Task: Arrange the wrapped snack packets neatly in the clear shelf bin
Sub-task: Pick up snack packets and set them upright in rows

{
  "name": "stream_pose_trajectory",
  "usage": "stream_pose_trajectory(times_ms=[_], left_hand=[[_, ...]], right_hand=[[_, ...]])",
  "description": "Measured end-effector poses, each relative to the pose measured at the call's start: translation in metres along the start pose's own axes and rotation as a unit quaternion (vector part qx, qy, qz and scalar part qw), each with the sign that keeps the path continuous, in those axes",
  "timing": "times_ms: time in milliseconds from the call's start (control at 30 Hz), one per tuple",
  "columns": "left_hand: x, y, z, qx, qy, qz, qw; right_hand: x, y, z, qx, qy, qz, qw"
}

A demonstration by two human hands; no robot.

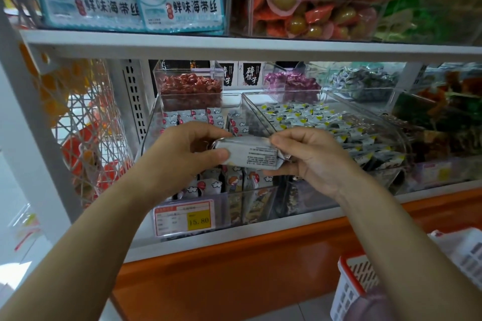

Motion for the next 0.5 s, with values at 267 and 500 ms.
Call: stream_pose_trajectory(times_ms=[267,500], left_hand=[[-0.015,-0.007,-0.003,0.018,0.071,0.087,0.994],[-0.014,-0.030,-0.004,-0.011,-0.109,0.211,0.971]], right_hand=[[-0.007,0.000,-0.001,0.142,0.122,-0.013,0.982],[0.009,-0.009,-0.004,0.194,0.143,0.214,0.947]])
Point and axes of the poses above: each hand's wrist, its own y-axis away from the middle knuckle, its own x-axis out of the back of the hand, z = x × y, the point moved 2 cm from there along -y, towards the middle knuckle, and after that the axes turned 11 degrees about x, right-handed, at the moved point
